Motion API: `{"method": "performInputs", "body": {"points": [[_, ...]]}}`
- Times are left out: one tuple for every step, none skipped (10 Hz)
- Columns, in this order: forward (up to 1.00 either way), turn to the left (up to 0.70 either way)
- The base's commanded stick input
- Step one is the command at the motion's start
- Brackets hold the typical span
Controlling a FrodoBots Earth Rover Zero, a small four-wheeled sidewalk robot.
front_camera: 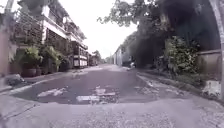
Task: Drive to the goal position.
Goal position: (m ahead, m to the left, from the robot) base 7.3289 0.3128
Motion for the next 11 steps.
{"method": "performInputs", "body": {"points": [[0.5, -0.07], [0.5, 0.0], [0.5, 0.0], [0.5, 0.0], [0.5, 0.0], [0.5, 0.0], [0.5, 0.0], [0.5, 0.0], [0.5, 0.0], [0.5, 0.0], [0.5, 0.0]]}}
